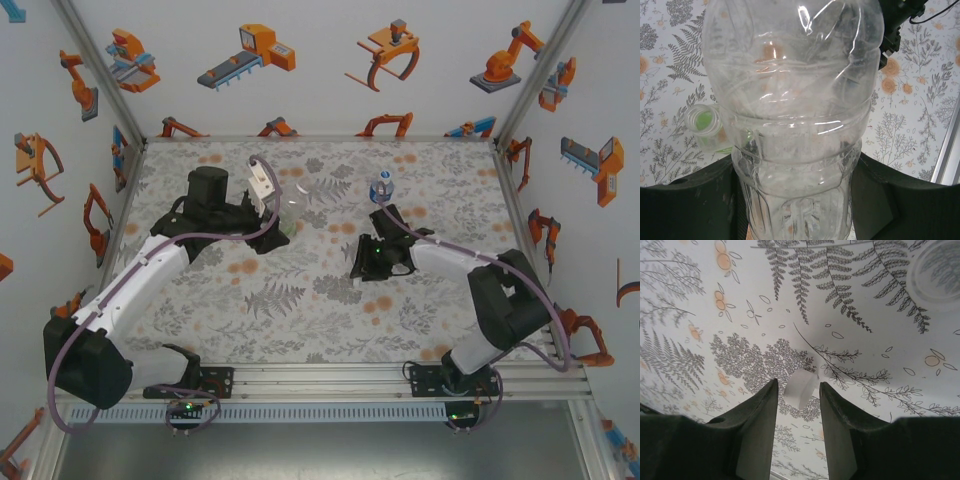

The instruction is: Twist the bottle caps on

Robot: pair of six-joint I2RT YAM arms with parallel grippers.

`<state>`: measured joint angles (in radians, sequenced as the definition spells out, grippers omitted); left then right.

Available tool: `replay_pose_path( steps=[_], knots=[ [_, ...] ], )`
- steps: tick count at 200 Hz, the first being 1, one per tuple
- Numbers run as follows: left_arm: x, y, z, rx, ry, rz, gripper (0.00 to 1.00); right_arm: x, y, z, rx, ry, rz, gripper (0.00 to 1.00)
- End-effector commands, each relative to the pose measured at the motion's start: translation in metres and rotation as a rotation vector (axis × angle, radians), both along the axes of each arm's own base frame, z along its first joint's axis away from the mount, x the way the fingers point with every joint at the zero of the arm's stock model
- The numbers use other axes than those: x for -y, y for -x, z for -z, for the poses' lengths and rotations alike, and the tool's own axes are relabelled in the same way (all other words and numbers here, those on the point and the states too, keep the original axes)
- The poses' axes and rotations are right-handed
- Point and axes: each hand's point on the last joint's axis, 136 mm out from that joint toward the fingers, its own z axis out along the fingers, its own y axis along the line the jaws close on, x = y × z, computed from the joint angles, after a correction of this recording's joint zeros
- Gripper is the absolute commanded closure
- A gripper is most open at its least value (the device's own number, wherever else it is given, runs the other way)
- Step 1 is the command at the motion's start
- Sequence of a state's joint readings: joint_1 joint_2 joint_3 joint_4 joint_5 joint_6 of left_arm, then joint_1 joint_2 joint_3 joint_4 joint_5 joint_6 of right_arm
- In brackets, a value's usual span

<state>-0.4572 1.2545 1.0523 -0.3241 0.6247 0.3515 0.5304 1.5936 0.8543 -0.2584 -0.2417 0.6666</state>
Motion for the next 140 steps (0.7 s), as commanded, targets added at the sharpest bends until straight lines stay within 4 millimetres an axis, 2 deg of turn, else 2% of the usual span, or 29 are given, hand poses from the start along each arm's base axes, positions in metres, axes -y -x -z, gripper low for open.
replay_pose_path(
  steps=[1, 69, 140],
  knots=[
    [0.001, -0.001, -0.013, 0.007, 0.022, 0.003, 0.99, -0.001, 0.002, 0.002, -0.015, 0.043, -0.029, 0.61],
    [0.002, -0.001, -0.015, 0.006, 0.028, 0.007, 0.99, -0.004, 0.007, 0.010, -0.038, 0.141, -0.080, 0.62],
    [0.001, -0.002, -0.012, -0.003, 0.021, 0.002, 0.99, -0.015, 0.002, 0.016, -0.035, 0.120, -0.094, 0.73]
  ],
)
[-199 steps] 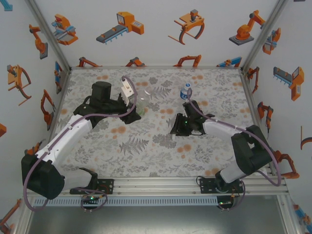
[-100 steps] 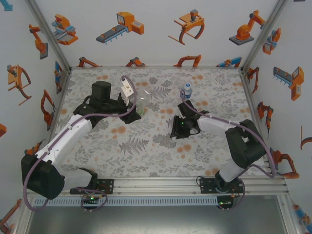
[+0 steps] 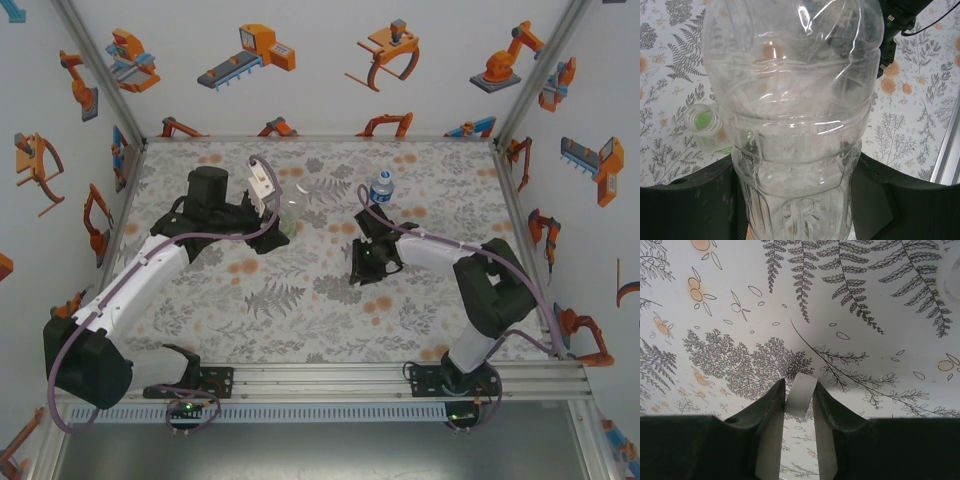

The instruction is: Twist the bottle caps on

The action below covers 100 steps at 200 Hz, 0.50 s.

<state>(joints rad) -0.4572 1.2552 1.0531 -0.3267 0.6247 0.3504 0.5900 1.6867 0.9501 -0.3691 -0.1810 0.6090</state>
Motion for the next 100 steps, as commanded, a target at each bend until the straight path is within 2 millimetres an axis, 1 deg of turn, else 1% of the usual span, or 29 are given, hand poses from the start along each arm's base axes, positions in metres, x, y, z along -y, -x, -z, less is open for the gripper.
replay_pose_path(
  steps=[1, 33, 50, 66, 79, 89, 100],
  knots=[
    [0.002, -0.002, -0.013, 0.001, 0.023, 0.003, 0.99, -0.006, -0.004, 0.002, 0.004, 0.000, -0.009, 0.73],
    [0.002, -0.003, -0.010, -0.006, 0.019, 0.002, 0.99, -0.025, -0.009, -0.003, 0.028, -0.127, 0.002, 0.74],
    [0.002, -0.004, -0.010, -0.009, 0.017, 0.002, 0.99, -0.037, -0.013, -0.010, 0.048, -0.234, 0.018, 0.75],
    [0.002, -0.004, -0.009, -0.012, 0.017, 0.001, 0.99, -0.043, -0.016, -0.014, 0.060, -0.333, 0.043, 0.75],
    [0.002, -0.004, -0.009, -0.015, 0.015, 0.002, 0.99, -0.040, -0.018, -0.012, 0.061, -0.394, 0.083, 0.75],
    [0.002, -0.004, -0.009, -0.015, 0.014, 0.002, 0.99, -0.032, -0.017, -0.004, 0.043, -0.415, 0.128, 0.75],
    [0.002, -0.005, -0.010, -0.014, 0.015, 0.000, 0.99, -0.020, -0.013, 0.007, 0.019, -0.398, 0.167, 0.74]
  ],
)
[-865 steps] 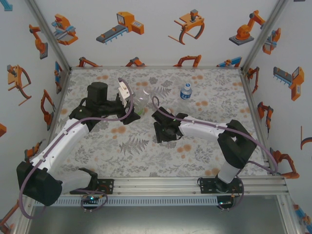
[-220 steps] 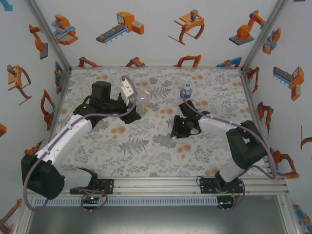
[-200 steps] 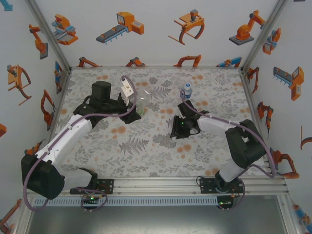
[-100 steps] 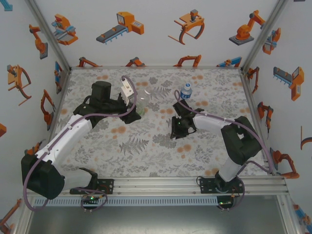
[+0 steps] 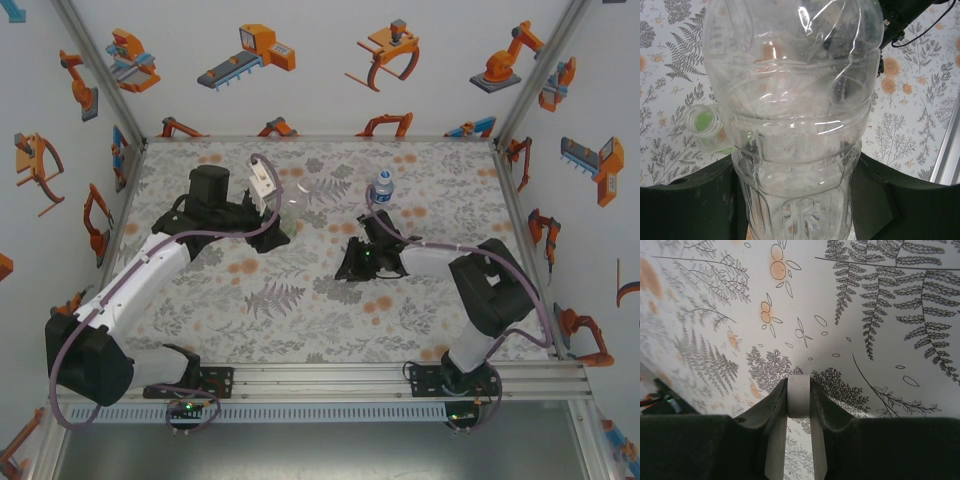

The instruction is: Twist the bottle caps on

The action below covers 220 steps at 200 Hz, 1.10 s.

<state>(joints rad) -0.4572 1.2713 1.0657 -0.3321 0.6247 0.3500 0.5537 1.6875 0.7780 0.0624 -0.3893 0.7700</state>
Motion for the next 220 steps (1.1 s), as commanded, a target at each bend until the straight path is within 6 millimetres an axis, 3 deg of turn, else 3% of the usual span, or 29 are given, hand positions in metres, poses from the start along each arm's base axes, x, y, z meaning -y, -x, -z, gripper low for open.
replay_pose_path(
  steps=[1, 18, 41, 98, 168, 195, 220],
  knots=[
    [0.001, -0.002, -0.011, -0.006, 0.019, 0.001, 0.99, 0.013, -0.001, 0.010, -0.035, -0.067, 0.093, 0.74],
    [0.001, -0.002, -0.010, -0.008, 0.017, 0.000, 0.99, 0.034, 0.010, 0.026, -0.073, 0.039, 0.114, 0.71],
    [0.001, -0.002, -0.010, -0.008, 0.017, 0.002, 0.99, 0.055, 0.022, 0.033, -0.093, 0.159, 0.112, 0.67],
    [0.000, -0.002, -0.011, -0.009, 0.016, 0.000, 0.99, 0.074, 0.033, 0.035, -0.118, 0.278, 0.100, 0.60],
    [0.000, -0.002, -0.012, -0.008, 0.019, -0.001, 0.99, 0.075, 0.013, -0.014, 0.053, 0.414, 0.095, 0.59],
    [0.000, -0.002, -0.013, -0.004, 0.019, 0.000, 0.99, 0.066, 0.003, -0.038, 0.161, 0.469, 0.073, 0.59],
    [0.000, -0.001, -0.013, -0.008, 0.018, -0.001, 0.99, 0.045, -0.003, -0.049, 0.251, 0.486, -0.004, 0.59]
  ],
)
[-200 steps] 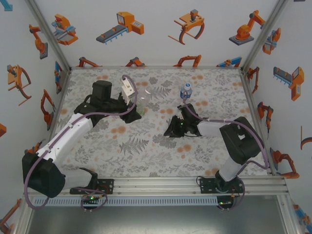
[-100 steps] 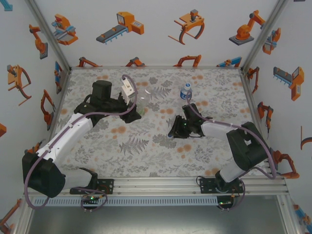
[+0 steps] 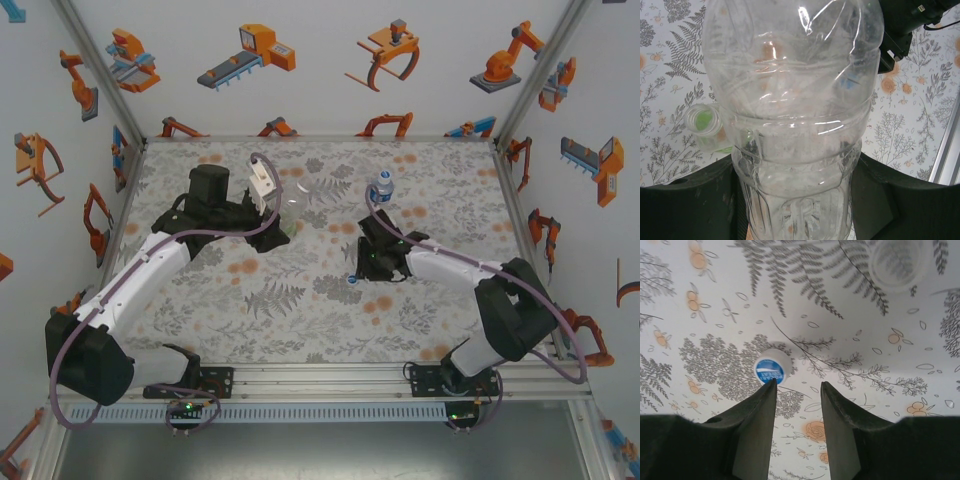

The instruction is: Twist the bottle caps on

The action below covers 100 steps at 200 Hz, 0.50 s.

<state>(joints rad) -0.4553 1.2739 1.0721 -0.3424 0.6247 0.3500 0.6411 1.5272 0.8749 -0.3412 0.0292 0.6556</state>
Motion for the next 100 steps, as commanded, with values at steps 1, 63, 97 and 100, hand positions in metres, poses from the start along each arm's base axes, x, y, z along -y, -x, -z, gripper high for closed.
replay_pose_path(
  steps=[1, 63, 97, 100],
  knots=[
    [0.001, -0.001, -0.012, -0.002, 0.020, 0.001, 0.99, -0.006, -0.010, -0.022, 0.108, 0.083, -0.068, 0.59],
    [0.000, -0.001, -0.011, -0.007, 0.018, -0.001, 0.99, -0.036, -0.013, -0.013, 0.098, 0.164, -0.168, 0.54],
    [0.001, -0.001, -0.010, -0.014, 0.021, 0.001, 0.99, -0.042, -0.013, -0.005, 0.070, 0.171, -0.175, 0.54],
    [0.001, -0.001, -0.010, -0.015, 0.021, 0.001, 0.99, -0.043, -0.013, -0.005, 0.067, 0.171, -0.173, 0.54]
  ],
)
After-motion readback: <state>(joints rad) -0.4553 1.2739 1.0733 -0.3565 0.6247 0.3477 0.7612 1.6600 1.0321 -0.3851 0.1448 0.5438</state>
